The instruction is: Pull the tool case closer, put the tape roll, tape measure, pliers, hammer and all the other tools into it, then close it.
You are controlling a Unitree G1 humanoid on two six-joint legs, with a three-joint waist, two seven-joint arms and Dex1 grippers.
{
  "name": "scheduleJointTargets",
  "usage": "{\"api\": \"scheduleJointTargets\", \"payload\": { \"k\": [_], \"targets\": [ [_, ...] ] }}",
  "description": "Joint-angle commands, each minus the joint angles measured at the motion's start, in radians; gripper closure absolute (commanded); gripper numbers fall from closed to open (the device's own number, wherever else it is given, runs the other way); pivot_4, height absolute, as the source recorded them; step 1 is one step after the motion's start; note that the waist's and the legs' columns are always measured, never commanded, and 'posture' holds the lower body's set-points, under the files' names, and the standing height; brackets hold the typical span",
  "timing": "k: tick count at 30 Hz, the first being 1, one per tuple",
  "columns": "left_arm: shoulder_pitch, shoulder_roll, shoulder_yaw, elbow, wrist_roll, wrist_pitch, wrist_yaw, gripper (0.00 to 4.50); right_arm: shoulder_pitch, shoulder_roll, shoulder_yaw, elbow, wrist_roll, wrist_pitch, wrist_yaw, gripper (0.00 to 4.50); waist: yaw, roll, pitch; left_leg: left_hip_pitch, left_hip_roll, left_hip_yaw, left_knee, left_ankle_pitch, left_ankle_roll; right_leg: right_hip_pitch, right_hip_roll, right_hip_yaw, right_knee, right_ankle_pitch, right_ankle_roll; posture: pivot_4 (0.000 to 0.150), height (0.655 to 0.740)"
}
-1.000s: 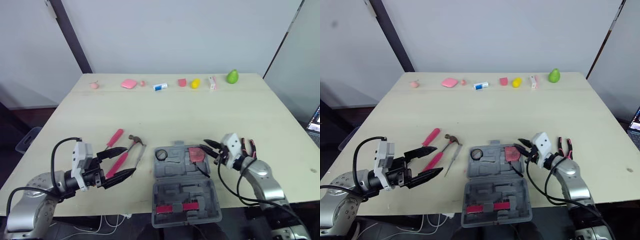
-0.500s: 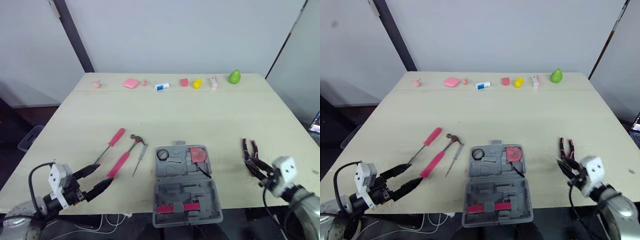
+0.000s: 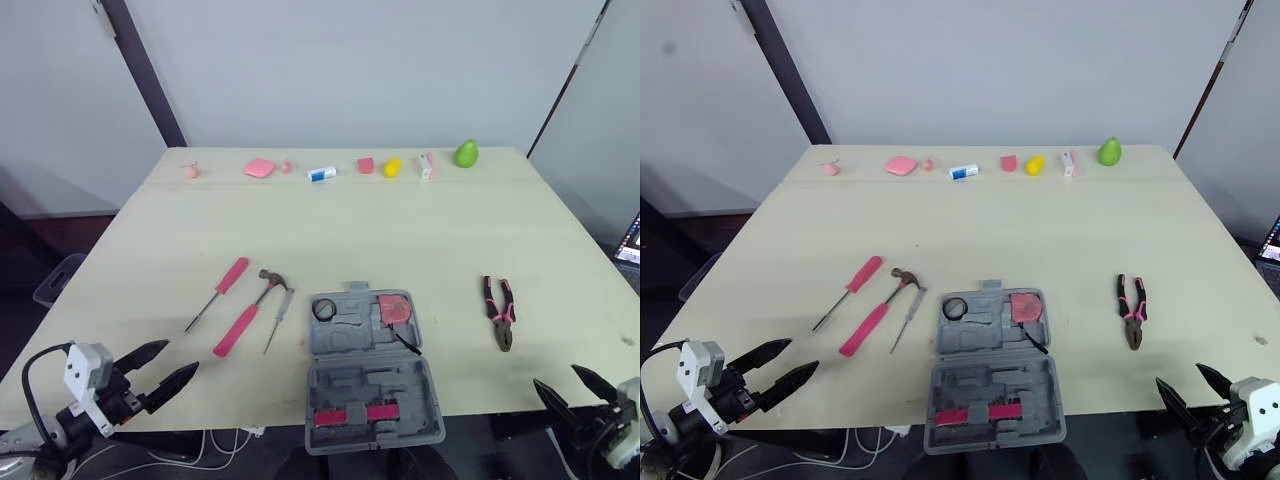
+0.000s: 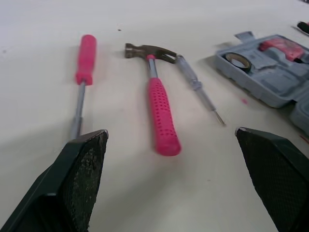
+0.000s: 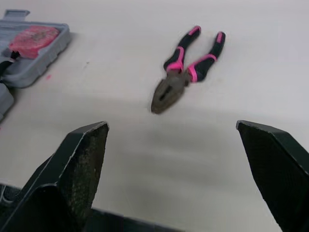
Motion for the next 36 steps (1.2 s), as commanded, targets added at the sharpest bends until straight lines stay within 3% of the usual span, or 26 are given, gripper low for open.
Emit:
{"api": "scheduleJointTargets", "payload": {
  "k": [1,17,36],
  "targets": [
    [0.012,-0.002,0.024,0.009,-0.005,-0.024,-0.012,0.00,0.012,-0.011,-0.040,-0.002,0.021,-0.031,0.015,0.07,0.000,0.000,0.000,0.000,0.000,0.000,0.000,0.000,0.000,0.000,0.000,0.000,0.000,0.000,0.000,0.150,0.7400],
    [-0.032,-0.024,-0.035,-0.097,-0.003,-0.001,-0.010,0.00,-0.020,-0.049,-0.004,-0.161,0.047,0.053,-0.001,0.07,0.002,0.000,0.000,-0.001,0.000,0.000,0.000,0.000,0.000,-0.001,0.000,0.000,0.000,0.000,0.000,0.150,0.7400],
    [-0.088,-0.015,-0.099,-0.355,-0.048,0.142,0.042,0.00,-0.099,-0.130,0.124,-0.235,0.078,0.084,0.149,0.07,0.001,0.000,0.000,-0.001,-0.002,0.002,0.000,0.000,0.000,-0.001,0.002,0.000,0.000,0.000,0.000,0.150,0.7400]
  ]
}}
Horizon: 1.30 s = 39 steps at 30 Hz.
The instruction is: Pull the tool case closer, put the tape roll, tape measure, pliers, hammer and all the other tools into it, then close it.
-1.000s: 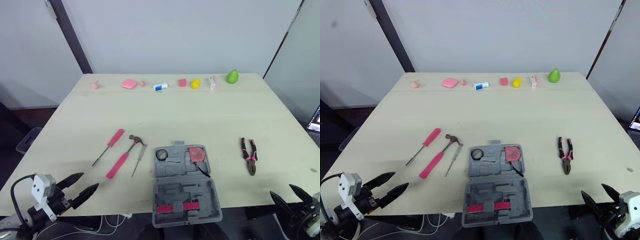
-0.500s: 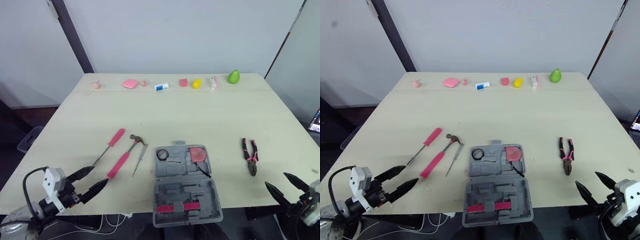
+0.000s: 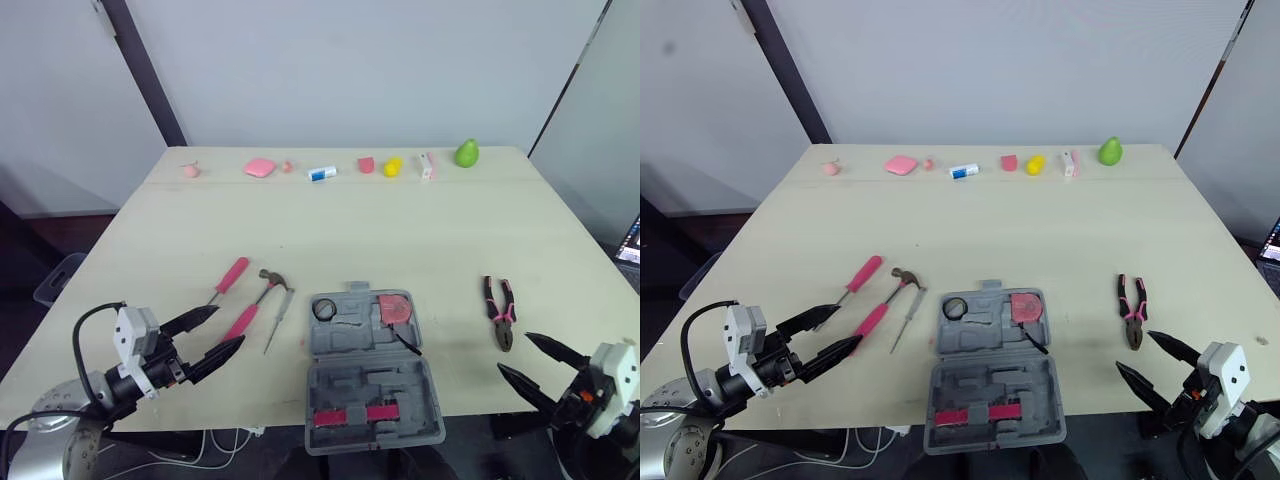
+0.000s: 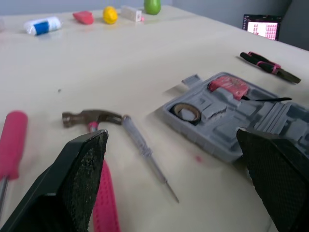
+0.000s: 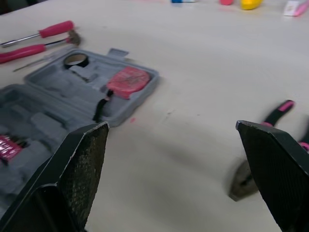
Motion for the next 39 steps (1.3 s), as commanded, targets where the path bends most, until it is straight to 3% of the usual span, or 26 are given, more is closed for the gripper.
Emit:
{"api": "scheduleJointTargets", "payload": {
  "k": [1,10,18,27,39],
  "targets": [
    [0.004,0.018,-0.002,-0.073,-0.030,0.019,-0.006,0.00,-0.015,-0.017,0.011,-0.047,0.016,0.003,0.019,0.07,-0.001,0.000,0.000,0.000,0.000,0.000,0.000,0.000,0.000,0.000,0.000,0.000,0.000,0.000,0.000,0.150,0.7400],
    [-0.025,0.051,-0.037,-0.132,-0.048,0.050,-0.059,0.00,-0.083,-0.020,0.074,-0.069,0.000,0.028,0.006,0.07,0.000,0.000,0.000,0.000,-0.003,0.000,0.000,0.000,0.000,0.000,0.000,0.000,0.000,0.000,0.000,0.150,0.7400],
    [-0.097,0.113,-0.140,-0.207,-0.037,0.064,-0.144,0.00,-0.139,0.058,0.104,-0.048,-0.175,0.064,-0.264,0.07,0.002,0.000,0.000,-0.001,-0.004,0.000,0.000,0.000,0.000,0.000,0.001,-0.001,0.000,0.002,-0.003,0.150,0.7400],
    [-0.304,0.166,-0.263,-0.203,-0.057,0.117,-0.237,0.00,-0.219,0.231,0.133,-0.058,-0.253,0.336,-0.645,0.07,-0.004,0.002,0.001,-0.002,-0.004,0.000,0.001,0.000,0.000,-0.001,0.002,0.001,0.001,0.002,-0.004,0.150,0.7400],
    [-0.407,0.180,-0.316,-0.214,-0.065,0.167,-0.281,0.00,-0.324,0.313,0.108,0.047,-0.314,0.441,-0.841,0.07,-0.004,0.002,0.001,-0.003,-0.004,-0.001,0.001,0.000,0.000,-0.001,0.003,0.000,0.001,0.002,-0.003,0.150,0.7400]
  ]
}}
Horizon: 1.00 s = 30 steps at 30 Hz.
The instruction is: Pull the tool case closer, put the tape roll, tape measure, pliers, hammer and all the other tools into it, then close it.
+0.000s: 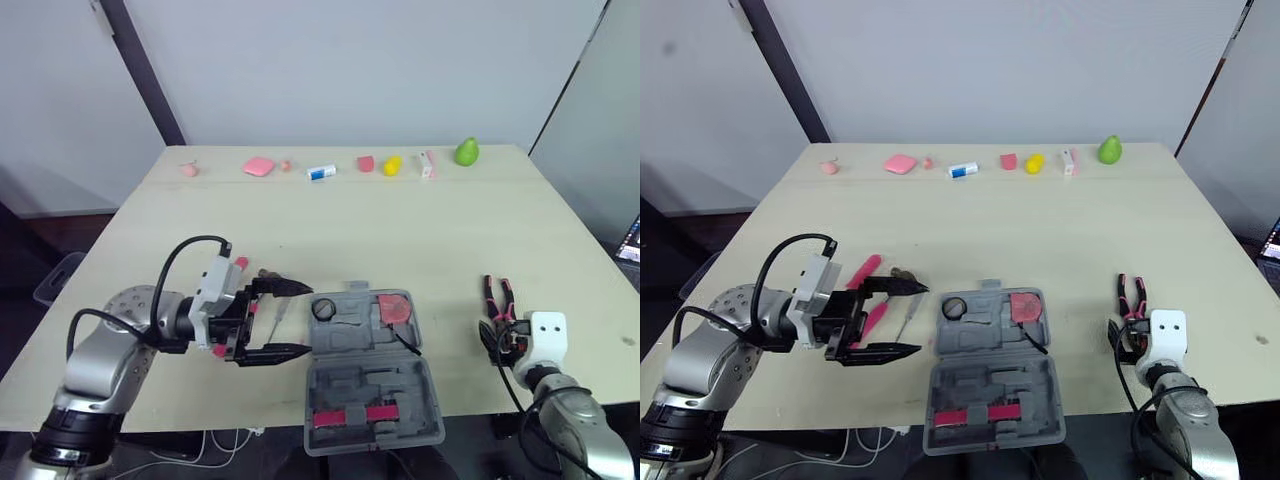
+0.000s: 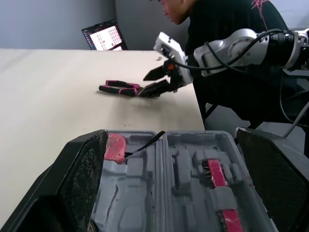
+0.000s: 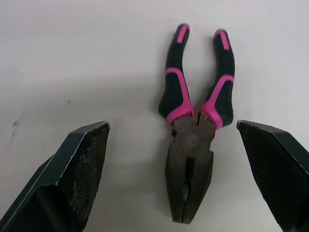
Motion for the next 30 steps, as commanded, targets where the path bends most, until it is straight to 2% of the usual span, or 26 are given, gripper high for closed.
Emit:
{"api": "scheduleJointTargets", "payload": {
  "k": [1,10,14,16,19,20,30],
  "targets": [
    [-0.017,0.019,-0.002,-0.030,-0.018,0.011,-0.016,0.00,-0.016,0.001,-0.037,0.004,0.000,0.018,-0.031,0.07,0.000,0.000,0.000,0.000,0.000,0.000,0.000,0.000,0.000,0.000,0.000,0.000,0.000,0.000,0.000,0.150,0.7400],
    [-0.022,0.026,0.001,-0.046,-0.028,0.037,-0.022,0.00,-0.051,-0.021,-0.029,0.064,-0.007,0.014,-0.008,0.07,-0.001,0.000,0.000,0.000,0.000,0.000,0.000,0.000,0.000,0.000,0.000,0.000,0.000,0.000,0.000,0.150,0.7400],
    [-0.020,0.025,0.004,-0.051,-0.032,0.045,-0.018,0.00,-0.063,-0.026,-0.027,0.086,-0.017,0.001,-0.003,1.13,-0.001,0.000,0.000,0.000,0.000,0.000,0.000,0.000,0.000,0.000,0.000,0.000,0.000,0.000,0.000,0.150,0.7400],
    [-0.018,0.027,0.003,-0.051,-0.033,0.048,-0.018,0.00,-0.067,-0.021,-0.030,0.093,-0.015,-0.010,-0.001,2.14,-0.001,0.000,0.000,0.000,0.000,0.000,0.000,0.000,0.000,0.000,0.000,0.000,0.000,0.000,0.000,0.150,0.7400],
    [-0.017,0.027,0.003,-0.054,-0.035,0.051,-0.016,0.00,-0.067,-0.015,-0.037,0.098,-0.010,-0.019,-0.004,3.33,-0.001,0.000,0.000,0.000,0.000,0.000,0.000,0.000,0.000,0.000,0.000,0.000,0.000,0.000,0.000,0.150,0.7400],
    [-0.017,0.026,0.002,-0.052,-0.035,0.051,-0.017,0.00,-0.067,-0.015,-0.038,0.101,-0.013,-0.021,-0.007,3.51,-0.001,0.000,0.000,0.000,0.000,0.000,0.000,0.000,0.000,0.000,0.000,0.000,0.000,0.000,0.000,0.150,0.7400],
    [-0.025,0.018,-0.001,-0.032,-0.027,0.040,-0.024,0.00,-0.053,-0.059,-0.034,0.073,-0.028,-0.054,0.029,3.53,0.000,0.001,0.000,0.000,0.000,0.000,0.000,0.000,0.000,0.000,0.000,0.000,0.000,0.000,0.000,0.150,0.7400]
  ]
}}
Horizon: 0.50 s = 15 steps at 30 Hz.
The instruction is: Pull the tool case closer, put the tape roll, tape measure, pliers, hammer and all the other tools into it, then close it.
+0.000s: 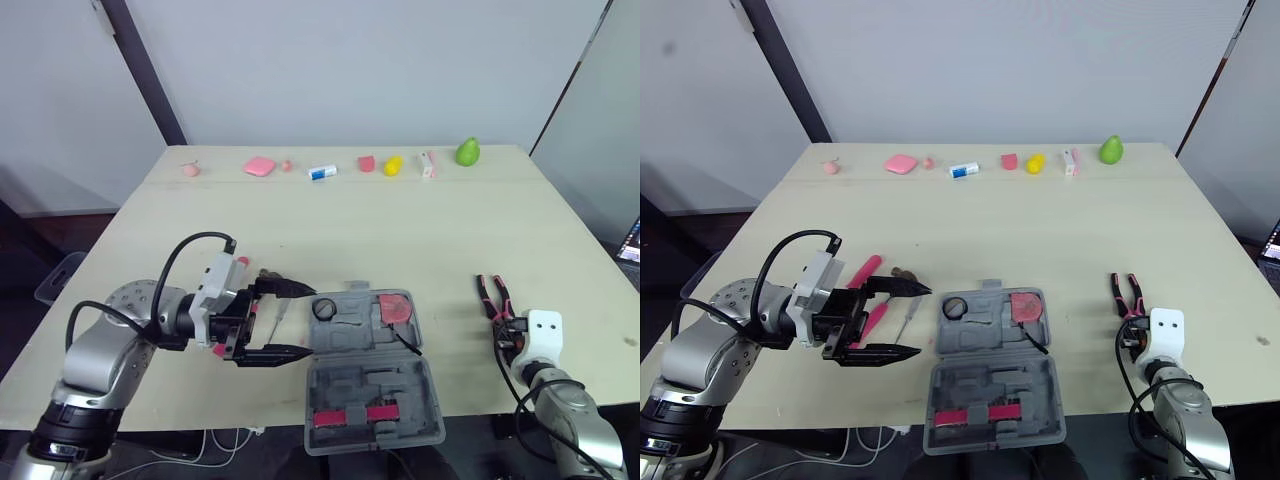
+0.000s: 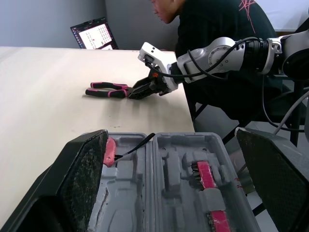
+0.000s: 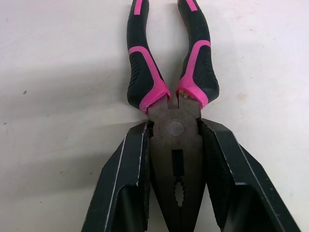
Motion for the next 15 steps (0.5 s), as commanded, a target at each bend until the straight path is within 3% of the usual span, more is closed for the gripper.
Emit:
{"api": "scheduleJointTargets", "payload": {
  "k": [1,6,15],
  "targets": [
    [-0.011,0.004,0.008,-0.005,-0.007,-0.017,-0.009,0.00,0.015,-0.047,-0.015,-0.059,-0.008,-0.041,0.039,3.53,0.001,0.000,0.000,0.000,0.000,0.000,0.000,0.000,0.000,0.000,0.000,0.000,0.000,0.000,0.000,0.150,0.7400],
    [-0.002,0.009,0.025,0.007,-0.010,-0.027,-0.018,0.00,0.043,-0.117,0.008,-0.153,0.017,-0.065,0.162,3.53,-0.002,0.002,0.001,0.000,0.000,0.000,0.000,0.000,0.000,0.000,0.000,0.000,0.000,0.000,0.000,0.150,0.7400],
    [0.033,0.037,0.068,0.094,0.000,-0.086,-0.081,0.00,-0.013,-0.387,0.171,-0.282,0.070,-0.004,0.530,3.53,0.000,0.003,0.002,0.000,0.000,-0.001,0.000,0.000,0.000,0.000,0.001,0.000,0.000,-0.001,0.001,0.150,0.7400]
  ]
}}
